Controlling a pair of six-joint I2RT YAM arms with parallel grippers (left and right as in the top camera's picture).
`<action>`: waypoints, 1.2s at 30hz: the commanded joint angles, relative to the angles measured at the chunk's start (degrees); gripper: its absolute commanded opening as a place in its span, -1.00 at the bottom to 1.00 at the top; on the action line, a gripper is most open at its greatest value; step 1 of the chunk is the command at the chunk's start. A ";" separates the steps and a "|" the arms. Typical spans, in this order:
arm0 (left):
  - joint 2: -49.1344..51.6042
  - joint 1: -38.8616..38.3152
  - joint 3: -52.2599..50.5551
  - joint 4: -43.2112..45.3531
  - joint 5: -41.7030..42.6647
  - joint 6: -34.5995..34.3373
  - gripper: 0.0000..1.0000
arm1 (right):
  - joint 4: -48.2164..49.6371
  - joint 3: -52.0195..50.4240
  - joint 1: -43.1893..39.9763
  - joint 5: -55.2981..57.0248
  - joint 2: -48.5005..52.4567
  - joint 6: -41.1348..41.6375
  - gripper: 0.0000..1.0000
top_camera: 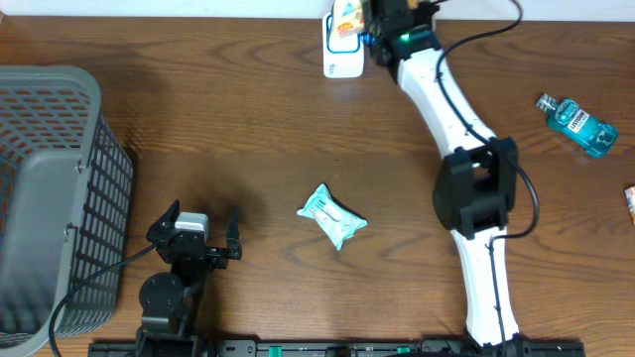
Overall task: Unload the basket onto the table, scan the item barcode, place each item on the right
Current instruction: 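Carry the yellow bag to the right edge and release it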
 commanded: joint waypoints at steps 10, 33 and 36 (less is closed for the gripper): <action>-0.20 0.15 -0.90 -1.90 0.79 -0.09 1.00 | 1.75 2.10 1.92 7.80 2.14 -2.84 -0.96; -0.20 0.15 -0.90 -1.90 0.79 -0.09 1.00 | -50.58 26.25 -6.95 12.09 -4.02 -3.28 -0.97; -0.20 0.15 -0.90 -1.90 0.79 -0.09 1.00 | -59.98 26.34 -10.56 14.01 -6.38 -3.26 -0.97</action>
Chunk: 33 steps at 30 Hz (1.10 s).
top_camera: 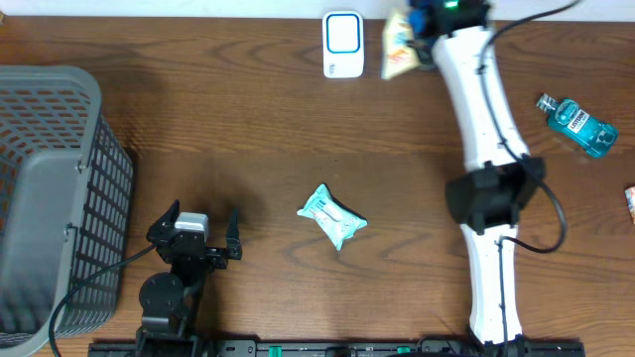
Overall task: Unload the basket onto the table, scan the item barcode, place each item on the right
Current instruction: 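Carry the yellow bag to the right edge and release it, then move the right gripper over the light-blue wipes pack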
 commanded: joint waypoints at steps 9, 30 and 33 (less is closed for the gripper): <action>-0.20 0.15 -0.90 -1.90 0.79 -0.09 1.00 | -13.88 -0.66 -17.70 5.29 -6.03 -21.64 0.98; -0.20 0.15 -0.90 -1.90 0.79 -0.09 1.00 | -13.88 -24.26 -34.18 -14.38 -6.43 -15.30 0.99; -0.20 0.15 -0.90 -1.90 0.79 -0.09 1.00 | -13.88 -24.26 -34.56 -28.28 -6.43 -30.16 0.99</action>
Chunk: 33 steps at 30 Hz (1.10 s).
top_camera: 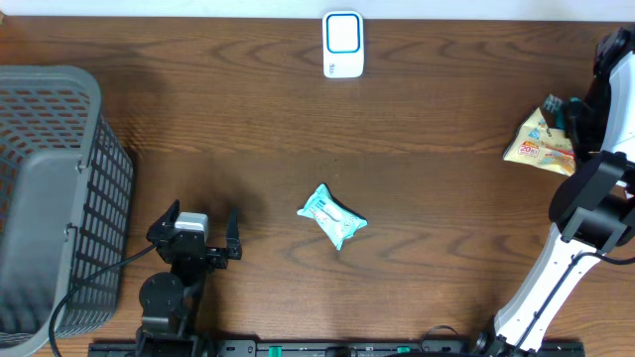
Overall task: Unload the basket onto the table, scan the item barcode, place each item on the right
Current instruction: 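Move the right gripper over the light-blue wipes pack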
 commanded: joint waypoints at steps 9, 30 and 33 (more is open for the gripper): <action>-0.20 0.15 -0.90 -1.90 0.79 -0.09 0.99 | -0.26 -0.09 3.80 -64.19 -1.57 -63.17 0.98; -0.20 0.15 -0.90 -1.90 0.79 -0.09 1.00 | 1.25 -0.31 58.90 -7.06 -2.78 -71.73 0.98; -0.20 0.15 -0.90 -1.90 0.79 -0.09 1.00 | 2.03 -0.31 63.34 -1.11 -2.78 -68.02 0.99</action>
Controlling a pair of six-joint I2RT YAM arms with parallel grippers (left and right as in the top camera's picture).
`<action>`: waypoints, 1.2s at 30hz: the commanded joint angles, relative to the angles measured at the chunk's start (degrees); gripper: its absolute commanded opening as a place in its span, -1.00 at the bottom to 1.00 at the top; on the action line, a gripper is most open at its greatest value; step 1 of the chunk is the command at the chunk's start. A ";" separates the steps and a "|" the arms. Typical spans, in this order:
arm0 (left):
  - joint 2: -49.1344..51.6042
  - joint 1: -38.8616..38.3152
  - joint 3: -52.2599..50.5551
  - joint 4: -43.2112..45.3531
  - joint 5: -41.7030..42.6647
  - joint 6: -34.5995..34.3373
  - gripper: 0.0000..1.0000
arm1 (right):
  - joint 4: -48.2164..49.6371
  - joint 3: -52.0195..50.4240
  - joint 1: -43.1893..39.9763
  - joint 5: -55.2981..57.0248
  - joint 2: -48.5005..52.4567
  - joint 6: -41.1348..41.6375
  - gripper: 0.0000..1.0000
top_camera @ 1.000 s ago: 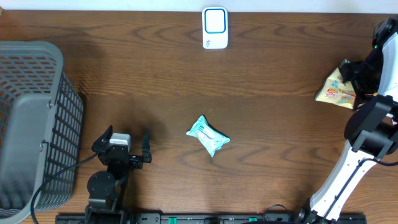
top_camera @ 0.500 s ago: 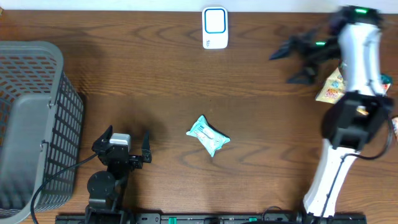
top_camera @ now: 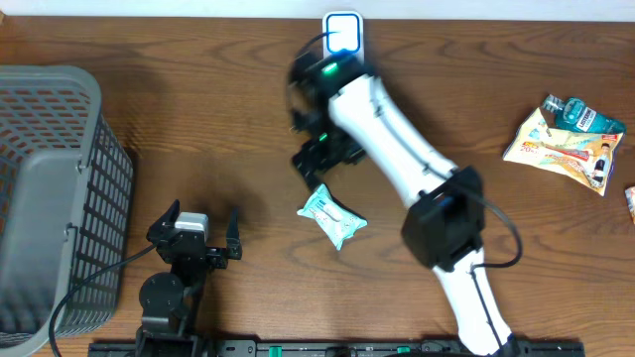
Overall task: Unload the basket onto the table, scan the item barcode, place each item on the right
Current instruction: 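Move the right gripper over the light-blue wipes pack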
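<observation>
The white barcode scanner (top_camera: pixel 343 45) stands at the table's far edge. A teal wipes packet (top_camera: pixel 333 218) lies flat at mid-table. My right gripper (top_camera: pixel 319 164) hovers just behind the packet, slightly blurred, its dark fingers spread and holding nothing. An orange-and-yellow snack packet (top_camera: pixel 556 149) lies at the far right, apart from the gripper. Near the front left, my left gripper (top_camera: pixel 198 230) rests open and empty.
A grey mesh basket (top_camera: pixel 60 198) fills the left side. A blue mouthwash bottle (top_camera: pixel 585 114) lies at the far right, touching the snack packet. A small item (top_camera: pixel 630 203) pokes in at the right edge. My right arm slants across the table's middle.
My right gripper has let go of the snack packet, which now lies at the far right beside the bottle. The gripper has moved left to mid-table, just behind the wipes packet.
My right gripper held the snack packet at the scanner. Then it held the packet right of the scanner, then at the far right by the mouthwash bottle. Now the packet lies there and the gripper is over the wipes. The left arm stayed still.
</observation>
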 commanded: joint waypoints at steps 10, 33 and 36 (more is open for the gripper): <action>-0.20 0.15 -0.90 -1.90 0.79 -0.09 1.00 | -2.05 -0.48 4.17 9.55 -2.91 7.13 0.99; -0.20 0.15 -0.90 -1.90 0.79 -0.09 1.00 | 38.23 -53.81 4.28 10.21 -29.77 10.86 0.99; -0.20 0.15 -0.90 -1.90 0.79 -0.09 1.00 | 39.58 -53.81 5.01 10.16 -29.77 9.44 0.99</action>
